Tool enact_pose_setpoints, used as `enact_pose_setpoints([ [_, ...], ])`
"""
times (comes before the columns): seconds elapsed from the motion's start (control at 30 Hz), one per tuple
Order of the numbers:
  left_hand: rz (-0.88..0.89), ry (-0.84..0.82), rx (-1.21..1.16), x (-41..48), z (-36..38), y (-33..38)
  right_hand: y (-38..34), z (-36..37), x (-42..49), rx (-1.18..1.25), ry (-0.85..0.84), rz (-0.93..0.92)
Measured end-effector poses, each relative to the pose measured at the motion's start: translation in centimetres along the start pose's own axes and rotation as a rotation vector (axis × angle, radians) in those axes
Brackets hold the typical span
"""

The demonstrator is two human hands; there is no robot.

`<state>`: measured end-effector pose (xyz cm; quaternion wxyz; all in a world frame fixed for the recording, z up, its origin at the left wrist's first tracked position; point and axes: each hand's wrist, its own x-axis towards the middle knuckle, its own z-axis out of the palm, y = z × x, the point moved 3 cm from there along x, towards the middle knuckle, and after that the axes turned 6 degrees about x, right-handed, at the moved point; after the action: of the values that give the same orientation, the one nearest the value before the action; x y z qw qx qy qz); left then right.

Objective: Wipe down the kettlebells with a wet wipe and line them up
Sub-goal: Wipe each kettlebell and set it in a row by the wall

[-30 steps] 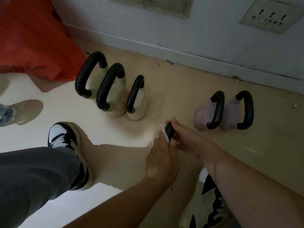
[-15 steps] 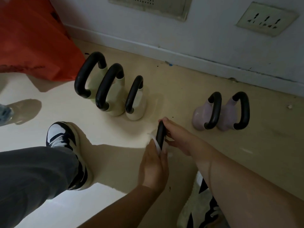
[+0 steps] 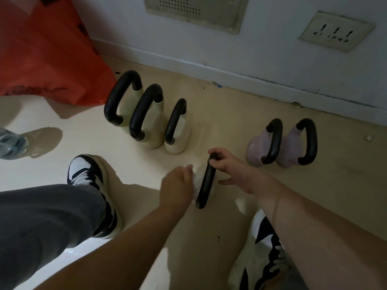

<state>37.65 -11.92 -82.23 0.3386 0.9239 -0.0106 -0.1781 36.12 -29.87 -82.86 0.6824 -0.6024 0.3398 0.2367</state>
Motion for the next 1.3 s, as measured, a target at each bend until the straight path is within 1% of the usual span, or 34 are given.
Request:
enact_pose_setpoints([
  [0.07,-0.088,0.089,-0.085,1.2,-2.3,-0.8,0.1,0.0,-0.4,0.004,-0.037,0.016],
  [0.13,-0.166,0.157,-0.204,2.1,-4.1,-1.1,0.1,-0.3,-0.4,-0.073,-0.059,0.015],
  [0.17,-0.167,0.179,-0.221,2.3,-4.6,-1.1,0.0,-0.5,-0.5,-0.139,-0.072,0.005],
  [0.23,-0.077,0.162,-0.146,2.3,-5.0,-0.1,-0.4,-1.4,-0.6,-0.325,-0.091,-0.046],
  [0.33,0.139,0.056,0.091,1.6,-3.6,0.3,-1.1,-2.6,-1.1,-0.54,-0.07,-0.139],
  [0.37,0.161,-0.002,0.165,1.3,-2.4,-0.5,-1.0,-2.8,-1.3,-0.594,-0.056,-0.171],
  [0.4,0.138,-0.066,0.198,0.8,-1.3,-1.4,-0.8,-2.8,-1.5,-0.656,-0.045,-0.203],
  [0.43,0.073,-0.146,0.171,0.2,-0.3,-2.3,-0.3,-2.8,-1.5,-0.722,-0.031,-0.229],
  [0.47,-0.024,-0.226,0.062,-0.3,0.6,-3.1,0.2,-2.6,-1.6,-0.774,-0.014,-0.254],
  [0.53,-0.28,-0.335,-0.276,-1.2,1.6,-3.1,1.6,-2.5,-1.5,-0.8,0.023,-0.306],
  [0.57,-0.4,-0.36,-0.41,-1.4,1.7,-2.5,2.1,-2.5,-1.5,-0.79,0.049,-0.338],
  [0.6,-0.488,-0.356,-0.482,-1.3,1.7,-1.7,2.5,-2.4,-1.5,-0.784,0.077,-0.364],
  [0.63,-0.544,-0.33,-0.502,-1.1,1.6,-0.9,2.8,-2.3,-1.4,-0.781,0.104,-0.378],
  [0.67,-0.535,-0.281,-0.455,-0.9,1.6,-0.2,3.1,-2.2,-1.4,-0.771,0.13,-0.385],
  [0.7,-0.45,-0.224,-0.346,-0.8,1.5,0.7,3.4,-2.0,-1.3,-0.748,0.151,-0.387],
  [0.73,-0.319,-0.168,-0.19,-0.9,1.6,1.6,3.6,-1.8,-1.3,-0.727,0.172,-0.383],
  [0.8,0.027,-0.038,0.153,-1.6,1.9,3.7,3.9,-1.6,-1.3,-0.717,0.203,-0.362],
  [0.83,0.157,0.008,0.268,-2.2,2.0,4.6,4.0,-1.6,-1.4,-0.718,0.208,-0.347],
  [0.87,0.233,0.005,0.328,-2.5,2.1,4.7,4.1,-1.5,-1.5,-0.711,0.204,-0.335],
  [0.9,0.276,-0.015,0.315,-2.6,2.0,3.9,4.3,-1.5,-1.5,-0.7,0.194,-0.323],
  [0.93,0.278,-0.053,0.234,-2.4,1.9,2.6,4.5,-1.5,-1.6,-0.696,0.186,-0.317],
  [0.97,0.193,-0.095,0.049,-2.3,1.1,1.4,4.7,-1.5,-1.6,-0.697,0.184,-0.32],
  [1.0,0.07,-0.125,-0.151,-2.1,0.7,0.3,4.7,-1.5,-1.6,-0.696,0.189,-0.328],
  [1.03,-0.034,-0.127,-0.247,-1.9,0.9,-0.4,4.8,-1.6,-1.6,-0.686,0.2,-0.336],
  [1.07,-0.076,-0.106,-0.241,-1.6,1.3,0.1,4.8,-1.6,-1.5,-0.671,0.209,-0.335],
  [1.1,-0.028,-0.088,-0.089,-1.5,1.7,1.6,4.7,-1.6,-1.4,-0.658,0.206,-0.325],
  [1.13,0.064,-0.071,0.091,-2.0,2.2,3.2,4.7,-1.6,-1.4,-0.655,0.195,-0.306],
  [1.17,0.159,-0.027,0.215,-2.6,2.4,4.4,4.8,-1.6,-1.4,-0.655,0.181,-0.283],
  [1.2,0.232,-0.015,0.268,-3.1,2.2,4.7,4.9,-1.5,-1.4,-0.647,0.17,-0.271],
  [1.27,0.251,-0.096,0.198,-2.6,1.6,2.2,5.0,-1.4,-1.5,-0.619,0.173,-0.282],
  [1.3,0.19,-0.151,0.088,-2.1,1.2,0.3,5.0,-1.4,-1.5,-0.61,0.174,-0.295],
])
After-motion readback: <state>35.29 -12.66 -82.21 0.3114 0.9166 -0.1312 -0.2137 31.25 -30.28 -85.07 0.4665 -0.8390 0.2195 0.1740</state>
